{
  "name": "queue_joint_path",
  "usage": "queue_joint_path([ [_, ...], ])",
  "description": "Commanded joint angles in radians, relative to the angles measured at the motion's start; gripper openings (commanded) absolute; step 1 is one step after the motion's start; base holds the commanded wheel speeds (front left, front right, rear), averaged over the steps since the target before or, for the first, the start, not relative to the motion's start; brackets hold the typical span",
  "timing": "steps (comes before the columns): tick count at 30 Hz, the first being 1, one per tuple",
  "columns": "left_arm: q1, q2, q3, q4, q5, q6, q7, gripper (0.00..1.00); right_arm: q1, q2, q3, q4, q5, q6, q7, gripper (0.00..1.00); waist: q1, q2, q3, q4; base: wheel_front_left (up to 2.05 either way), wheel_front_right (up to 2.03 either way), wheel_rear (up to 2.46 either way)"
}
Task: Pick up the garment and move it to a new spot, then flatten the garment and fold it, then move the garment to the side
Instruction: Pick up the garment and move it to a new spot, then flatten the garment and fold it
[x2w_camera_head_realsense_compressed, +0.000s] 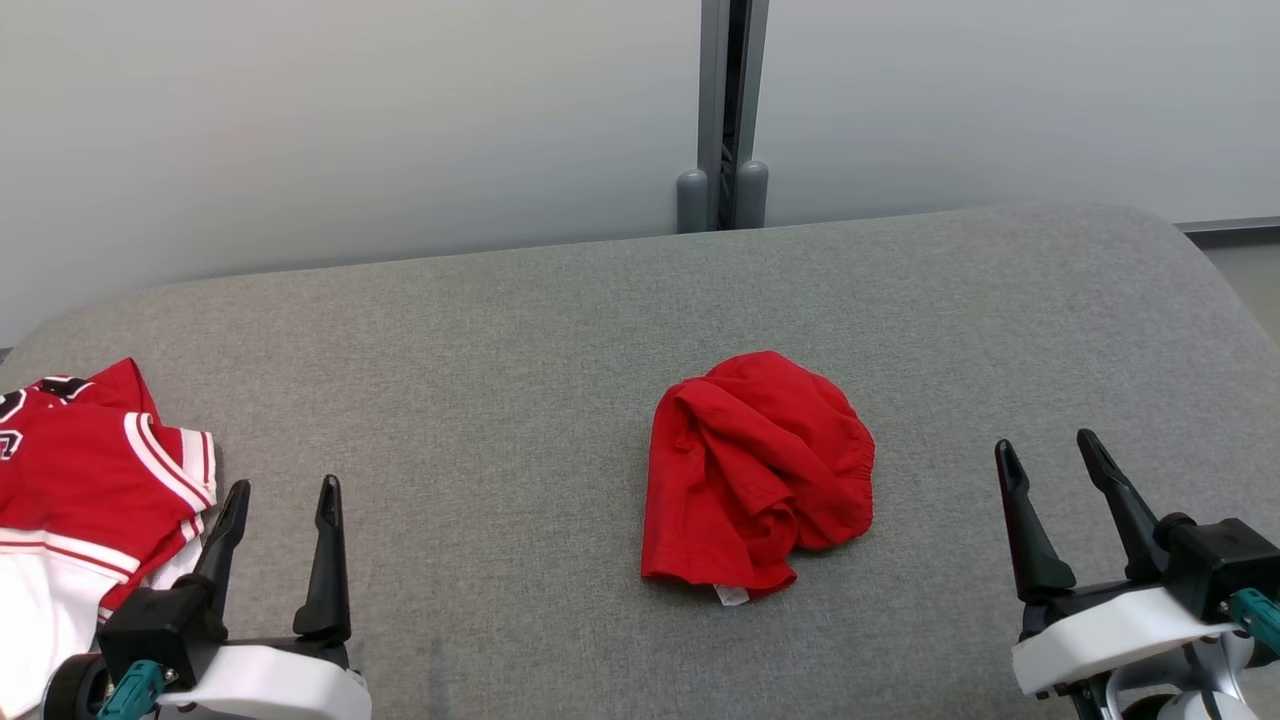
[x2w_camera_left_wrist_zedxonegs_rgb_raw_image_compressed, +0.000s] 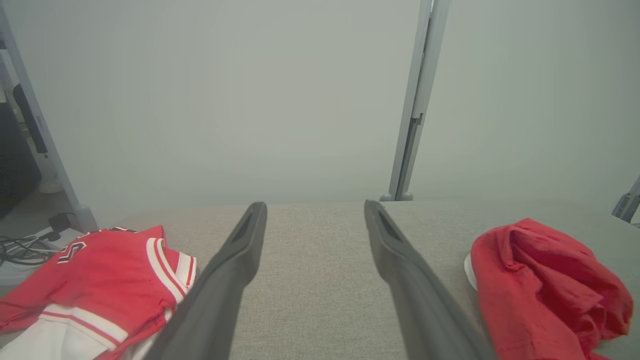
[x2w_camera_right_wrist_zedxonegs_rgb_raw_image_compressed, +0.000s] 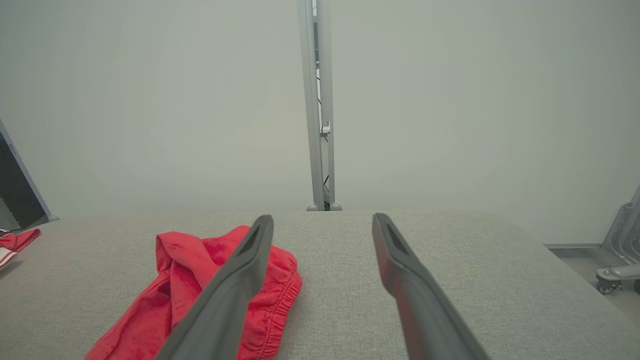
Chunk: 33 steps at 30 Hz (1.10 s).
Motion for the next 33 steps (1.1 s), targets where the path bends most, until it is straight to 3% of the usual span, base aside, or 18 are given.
queue_joint_path([
  [1,0.003,0.006,0.004,-0.003,-0.003,0.004,0.001,1.00,0.009,-0.001,0.000,-0.004,-0.004,0.000,0.002,1.00,0.0000,0.0000,0.000,0.000,0.00,0.00,0.00],
  [15,-0.013,0.008,-0.006,-0.015,-0.003,0.015,0.020,1.00,-0.011,-0.002,0.036,-0.004,-0.014,0.000,0.007,1.00,0.0000,0.0000,0.017,0.012,0.00,0.00,0.00],
  [27,-0.131,-0.030,-0.043,0.006,0.006,-0.020,-0.010,1.00,-0.119,-0.077,0.463,0.108,-0.018,0.000,0.093,1.00,0.0000,0.0000,0.170,0.107,0.00,0.00,0.00],
  [33,-0.191,-0.053,-0.063,0.046,0.007,-0.046,-0.038,1.00,-0.192,-0.103,0.520,0.201,-0.059,0.000,0.095,1.00,0.0000,0.0000,0.230,0.150,0.00,0.00,0.00],
])
